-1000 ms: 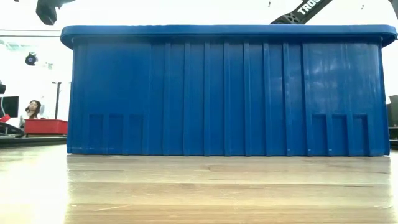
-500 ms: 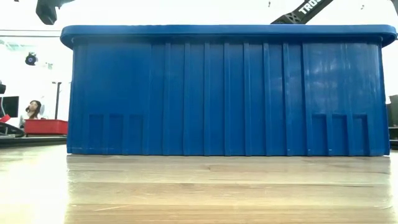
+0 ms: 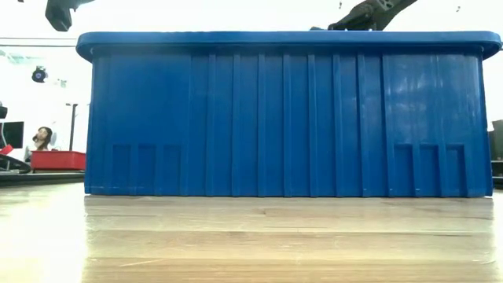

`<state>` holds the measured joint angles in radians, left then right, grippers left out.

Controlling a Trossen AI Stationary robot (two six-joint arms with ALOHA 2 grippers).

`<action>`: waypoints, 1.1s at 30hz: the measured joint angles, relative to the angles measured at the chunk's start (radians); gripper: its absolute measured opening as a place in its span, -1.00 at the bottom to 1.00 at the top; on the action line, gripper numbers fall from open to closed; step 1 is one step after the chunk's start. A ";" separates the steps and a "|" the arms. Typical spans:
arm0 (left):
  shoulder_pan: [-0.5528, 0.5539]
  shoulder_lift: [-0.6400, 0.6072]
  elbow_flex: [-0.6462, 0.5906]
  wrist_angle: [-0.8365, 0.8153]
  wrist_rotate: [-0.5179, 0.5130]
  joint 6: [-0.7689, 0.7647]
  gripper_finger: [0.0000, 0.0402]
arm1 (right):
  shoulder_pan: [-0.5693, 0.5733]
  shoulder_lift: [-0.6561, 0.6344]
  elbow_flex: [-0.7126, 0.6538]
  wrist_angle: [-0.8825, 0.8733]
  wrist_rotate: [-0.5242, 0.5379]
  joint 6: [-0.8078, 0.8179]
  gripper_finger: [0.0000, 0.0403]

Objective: Pick and place slides into bin
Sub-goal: Put the black slide into the blue bin

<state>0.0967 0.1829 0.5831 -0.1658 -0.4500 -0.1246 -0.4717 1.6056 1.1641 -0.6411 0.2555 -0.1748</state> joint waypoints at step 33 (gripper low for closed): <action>0.000 0.001 0.000 0.001 -0.032 0.000 -1.00 | 0.275 -0.311 0.385 -0.436 -0.028 0.987 -0.01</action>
<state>0.0967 0.1837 0.5827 -0.1650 -0.4820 -0.1249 -0.1970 1.2941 1.5489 -1.0772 0.2276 0.8117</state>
